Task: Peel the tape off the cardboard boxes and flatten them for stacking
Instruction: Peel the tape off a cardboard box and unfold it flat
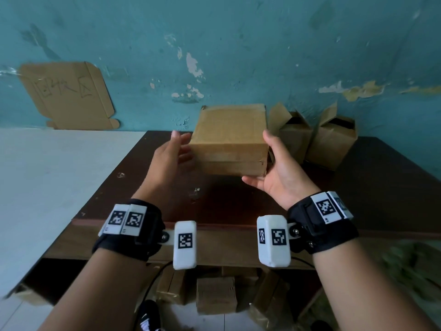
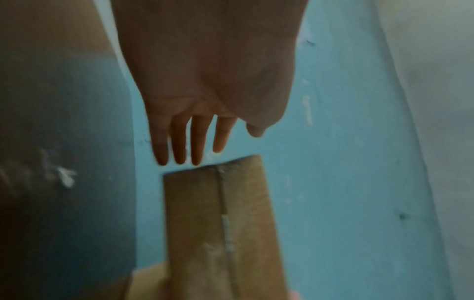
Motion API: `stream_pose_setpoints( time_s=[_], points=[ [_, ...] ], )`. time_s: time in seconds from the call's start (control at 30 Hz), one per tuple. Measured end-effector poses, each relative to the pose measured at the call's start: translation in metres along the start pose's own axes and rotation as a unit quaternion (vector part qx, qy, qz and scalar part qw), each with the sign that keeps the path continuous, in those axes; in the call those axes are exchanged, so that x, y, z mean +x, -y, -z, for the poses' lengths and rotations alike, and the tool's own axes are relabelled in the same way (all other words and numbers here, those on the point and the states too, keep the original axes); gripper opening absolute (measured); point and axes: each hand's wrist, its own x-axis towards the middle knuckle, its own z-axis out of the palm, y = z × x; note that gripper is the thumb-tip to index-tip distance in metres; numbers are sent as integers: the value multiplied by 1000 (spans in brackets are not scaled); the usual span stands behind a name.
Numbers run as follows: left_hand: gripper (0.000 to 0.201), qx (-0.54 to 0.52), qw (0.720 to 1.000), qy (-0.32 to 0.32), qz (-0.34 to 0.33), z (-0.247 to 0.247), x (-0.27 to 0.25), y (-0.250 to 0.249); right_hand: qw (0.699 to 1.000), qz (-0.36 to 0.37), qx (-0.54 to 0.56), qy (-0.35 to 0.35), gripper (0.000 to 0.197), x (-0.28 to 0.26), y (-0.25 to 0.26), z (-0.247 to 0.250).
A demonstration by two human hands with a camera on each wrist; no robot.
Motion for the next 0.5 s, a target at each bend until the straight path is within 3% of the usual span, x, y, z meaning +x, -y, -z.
stream_pose_setpoints(
  time_s=[0.07, 0.13, 0.2, 0.3, 0.4, 0.5],
  points=[
    [57, -95, 988, 80, 89, -4, -10, -6, 998, 10, -45, 36, 53, 2, -2, -1],
    [45, -141, 978, 106, 116, -7, -16, -7, 994, 11, -85, 70, 64, 5, -5, -1],
    [31, -162, 978, 71, 109, -4, -14, -7, 991, 9, -100, 86, 75, 8, -7, -1],
    [29, -208, 966, 19, 152, 1, -6, -9, 980, 51, -179, 75, 76, 12, -12, -1],
    [41, -189, 969, -29, 156, 4, -1, -7, 926, 158, -341, 42, 76, 11, -13, -4],
    [36, -174, 974, -63, 130, 4, 2, -5, 886, 250, -389, 24, 65, 8, -16, -7]
  ],
)
